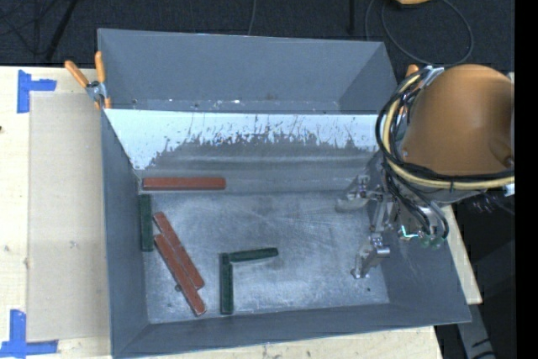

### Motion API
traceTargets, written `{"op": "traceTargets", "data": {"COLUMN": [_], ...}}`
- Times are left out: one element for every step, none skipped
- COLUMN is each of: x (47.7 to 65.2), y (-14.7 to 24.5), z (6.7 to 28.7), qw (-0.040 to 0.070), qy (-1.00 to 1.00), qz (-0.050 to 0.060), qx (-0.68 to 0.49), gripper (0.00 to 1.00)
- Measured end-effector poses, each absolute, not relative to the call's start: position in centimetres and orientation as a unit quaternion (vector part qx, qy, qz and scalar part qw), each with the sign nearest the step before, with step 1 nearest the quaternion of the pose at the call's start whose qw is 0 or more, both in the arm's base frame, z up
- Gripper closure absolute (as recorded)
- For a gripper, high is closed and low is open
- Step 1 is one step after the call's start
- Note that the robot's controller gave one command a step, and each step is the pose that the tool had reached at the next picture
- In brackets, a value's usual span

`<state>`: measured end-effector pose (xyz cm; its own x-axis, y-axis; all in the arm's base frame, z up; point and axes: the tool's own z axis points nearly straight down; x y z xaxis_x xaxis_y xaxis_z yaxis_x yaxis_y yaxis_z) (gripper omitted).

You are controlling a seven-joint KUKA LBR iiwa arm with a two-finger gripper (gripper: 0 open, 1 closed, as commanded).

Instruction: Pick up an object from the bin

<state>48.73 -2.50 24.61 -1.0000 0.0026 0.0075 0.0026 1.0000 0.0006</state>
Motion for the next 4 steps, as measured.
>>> {"op": "traceTargets", "data": {"x": [48.8, 48.9, 50.6, 49.4], "y": [-2.5, -1.6, 2.4, 4.1], "z": [24.8, 21.1, 15.7, 9.3], "qw": [0.001, -0.003, -0.001, -0.002], "qy": [-1.0, -1.0, -1.0, -0.999], "qz": [0.0, 0.0, 0.0, 0.0], "qx": [-0.001, 0.026, 0.0, 0.032], "gripper": [0.0, 0.0, 0.0, 0.0]}}
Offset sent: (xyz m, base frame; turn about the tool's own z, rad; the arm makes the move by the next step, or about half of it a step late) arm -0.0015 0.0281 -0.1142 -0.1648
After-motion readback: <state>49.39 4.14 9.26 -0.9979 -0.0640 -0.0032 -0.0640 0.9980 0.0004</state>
